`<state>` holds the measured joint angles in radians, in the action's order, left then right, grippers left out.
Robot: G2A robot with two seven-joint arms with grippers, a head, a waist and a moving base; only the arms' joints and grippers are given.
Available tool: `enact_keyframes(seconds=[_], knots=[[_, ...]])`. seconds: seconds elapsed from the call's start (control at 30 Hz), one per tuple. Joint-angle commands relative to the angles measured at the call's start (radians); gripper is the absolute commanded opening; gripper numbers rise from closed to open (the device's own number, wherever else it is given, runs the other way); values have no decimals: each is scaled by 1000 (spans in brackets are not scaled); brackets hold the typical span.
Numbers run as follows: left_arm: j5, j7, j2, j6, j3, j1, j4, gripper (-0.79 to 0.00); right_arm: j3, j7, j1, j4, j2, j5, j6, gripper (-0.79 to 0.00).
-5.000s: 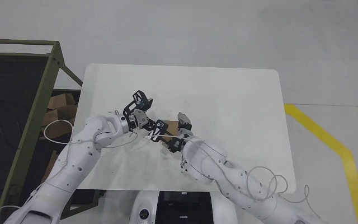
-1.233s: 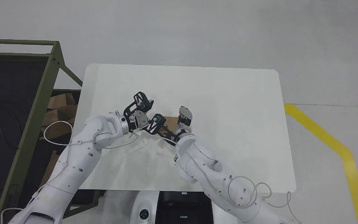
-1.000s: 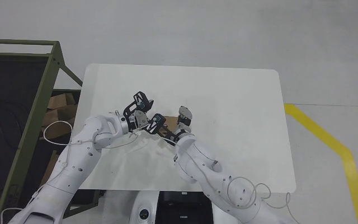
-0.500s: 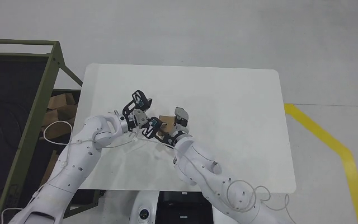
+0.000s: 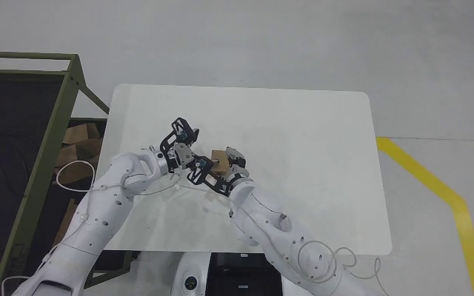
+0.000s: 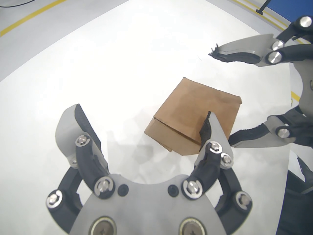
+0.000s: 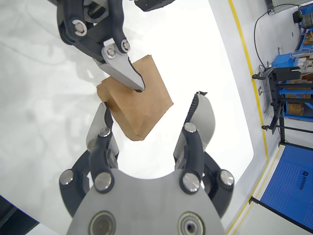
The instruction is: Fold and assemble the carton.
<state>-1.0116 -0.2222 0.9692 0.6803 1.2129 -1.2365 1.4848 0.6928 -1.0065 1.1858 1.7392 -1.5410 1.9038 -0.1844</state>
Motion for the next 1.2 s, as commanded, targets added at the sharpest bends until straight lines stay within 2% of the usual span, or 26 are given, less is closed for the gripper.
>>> enact_keyframes(seconds=[0.0, 0.13, 0.47, 0.53, 0.7, 0.83, 0.9, 1.03, 1.17], knots=[[12, 5, 1, -17, 6, -3, -2, 0, 2, -2, 3, 3, -1, 0, -5, -234], [34, 4, 2, -49, 19, -8, -4, 0, 6, 6, 10, 12, -3, -13, -32, -206], [52, -13, 4, -57, 28, -17, 0, 0, 0, -19, -6, 12, -14, -15, -96, -243], [54, -12, 4, -58, 32, -20, 2, 0, 4, -32, -14, 12, -16, -38, -130, -222], [53, -8, 3, -60, 40, -29, 11, 0, 26, -85, -45, 10, -22, -108, -210, -249], [52, -1, 3, -65, 48, -39, 17, 0, 44, -125, -78, 8, -27, -152, -249, -332], [52, 3, 3, -63, 53, -44, 19, 0, 53, -159, -97, 0, -30, -182, -275, -305], [51, 3, 3, -63, 58, -51, 24, 0, 57, -217, -141, -22, -39, -241, -322, -299], [49, -1, 3, -62, 60, -53, 30, 0, 52, -260, -182, -46, -48, -285, -341, -348]])
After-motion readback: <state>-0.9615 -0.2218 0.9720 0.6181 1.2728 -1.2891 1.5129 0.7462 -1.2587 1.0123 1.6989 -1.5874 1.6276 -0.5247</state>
